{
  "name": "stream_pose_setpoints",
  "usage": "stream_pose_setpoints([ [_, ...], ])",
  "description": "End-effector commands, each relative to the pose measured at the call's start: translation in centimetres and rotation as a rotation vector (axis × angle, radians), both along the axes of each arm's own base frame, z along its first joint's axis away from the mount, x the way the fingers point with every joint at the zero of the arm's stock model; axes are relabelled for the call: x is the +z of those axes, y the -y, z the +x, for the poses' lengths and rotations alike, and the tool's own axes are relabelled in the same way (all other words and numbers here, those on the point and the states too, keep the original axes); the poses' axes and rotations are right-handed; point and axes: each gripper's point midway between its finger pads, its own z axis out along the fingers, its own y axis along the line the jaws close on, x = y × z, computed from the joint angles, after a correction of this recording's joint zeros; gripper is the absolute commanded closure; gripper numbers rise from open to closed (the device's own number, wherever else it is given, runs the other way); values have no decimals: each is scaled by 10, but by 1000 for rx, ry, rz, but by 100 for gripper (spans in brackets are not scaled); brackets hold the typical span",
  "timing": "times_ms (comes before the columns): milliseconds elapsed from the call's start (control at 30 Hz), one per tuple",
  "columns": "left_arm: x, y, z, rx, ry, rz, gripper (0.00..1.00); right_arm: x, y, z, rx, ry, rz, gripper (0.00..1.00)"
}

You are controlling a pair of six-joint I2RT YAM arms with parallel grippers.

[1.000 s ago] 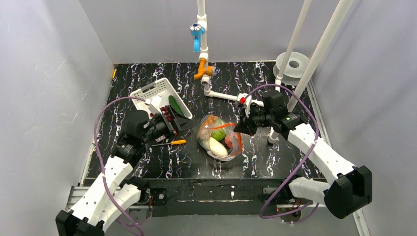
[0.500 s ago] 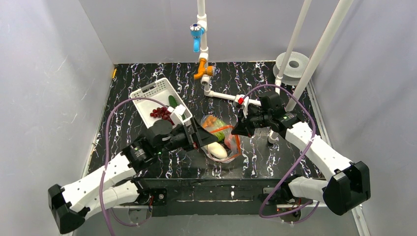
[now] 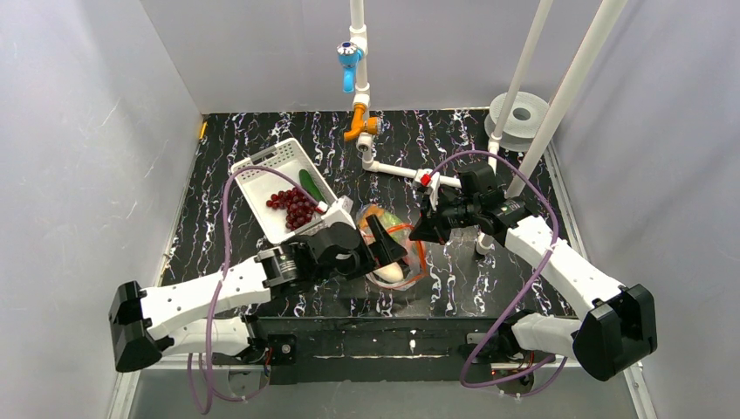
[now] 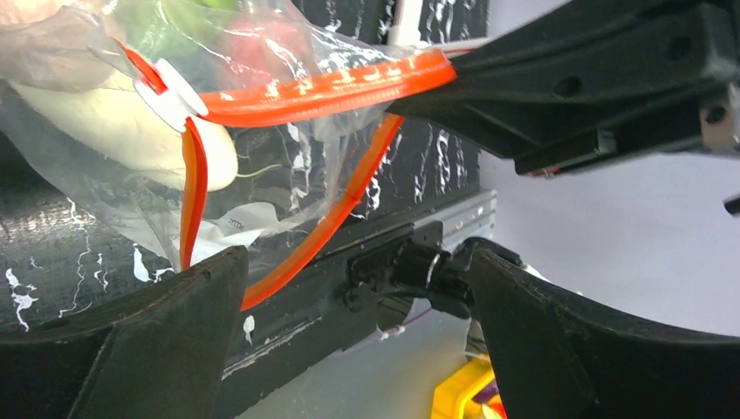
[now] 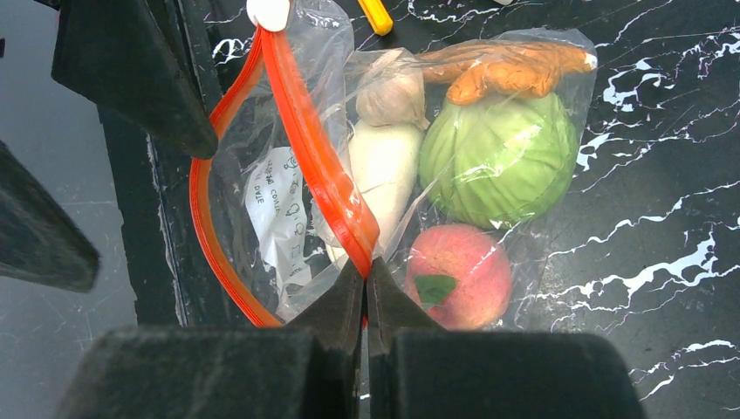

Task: Open the zip-top bag and remove the fake food
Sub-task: Pick up the fake vegetable from the zipper food storage bag.

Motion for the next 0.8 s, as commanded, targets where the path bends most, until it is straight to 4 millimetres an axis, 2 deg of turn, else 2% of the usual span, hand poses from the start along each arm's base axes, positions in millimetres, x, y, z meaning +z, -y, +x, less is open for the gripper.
stream_pose_setpoints([
  [0, -4, -12, 17, 180, -12, 117, 2, 1, -4, 1, 13, 13, 20, 99],
  [233, -22, -8, 19, 226, -40, 243, 2, 0, -4, 0, 13, 14, 20, 99],
  [433, -37, -15, 24, 278, -47, 324, 3, -1, -5, 0, 14, 15, 20, 99],
  [767, -57, -28, 36, 349, -1, 407, 11, -7, -9, -4, 31, 4, 16, 99],
])
